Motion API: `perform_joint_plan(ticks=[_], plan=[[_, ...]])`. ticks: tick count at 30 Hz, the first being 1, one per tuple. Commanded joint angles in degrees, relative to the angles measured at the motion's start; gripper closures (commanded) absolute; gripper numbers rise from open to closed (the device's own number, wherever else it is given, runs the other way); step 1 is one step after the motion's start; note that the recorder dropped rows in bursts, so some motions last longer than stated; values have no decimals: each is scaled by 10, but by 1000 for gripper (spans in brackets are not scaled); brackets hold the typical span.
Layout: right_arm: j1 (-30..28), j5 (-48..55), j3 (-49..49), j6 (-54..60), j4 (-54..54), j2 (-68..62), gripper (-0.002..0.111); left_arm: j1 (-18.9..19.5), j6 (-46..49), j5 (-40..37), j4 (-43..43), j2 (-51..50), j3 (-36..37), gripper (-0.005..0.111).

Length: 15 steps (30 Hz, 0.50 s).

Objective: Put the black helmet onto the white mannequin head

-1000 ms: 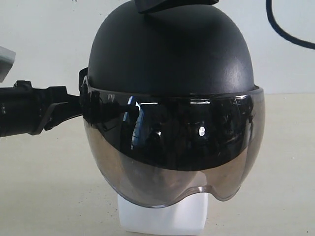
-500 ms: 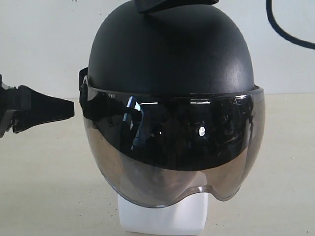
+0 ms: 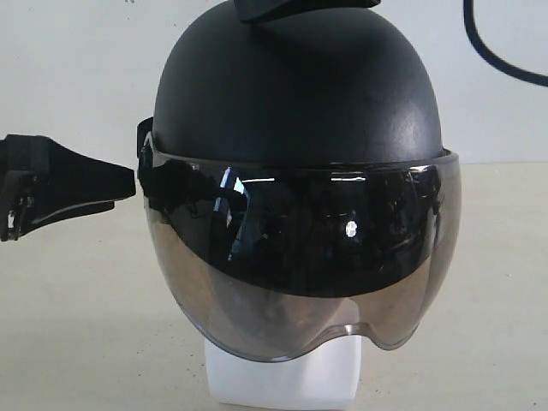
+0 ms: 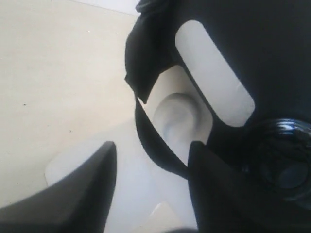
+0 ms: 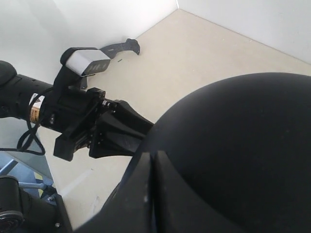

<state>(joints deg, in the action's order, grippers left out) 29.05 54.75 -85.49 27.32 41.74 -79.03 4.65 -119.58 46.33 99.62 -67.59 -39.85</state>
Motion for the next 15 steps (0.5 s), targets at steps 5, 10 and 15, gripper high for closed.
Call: perform_joint_plan(ticks=[5, 10, 15], plan=[[-5, 37, 14, 6, -65, -16, 109, 3, 55, 7, -77, -49, -2, 58], [-5, 37, 14, 6, -65, -16, 109, 3, 64, 16, -99, -66, -2, 58], [-5, 37, 14, 6, -65, -16, 109, 1, 68, 47, -121, -94, -2, 58]])
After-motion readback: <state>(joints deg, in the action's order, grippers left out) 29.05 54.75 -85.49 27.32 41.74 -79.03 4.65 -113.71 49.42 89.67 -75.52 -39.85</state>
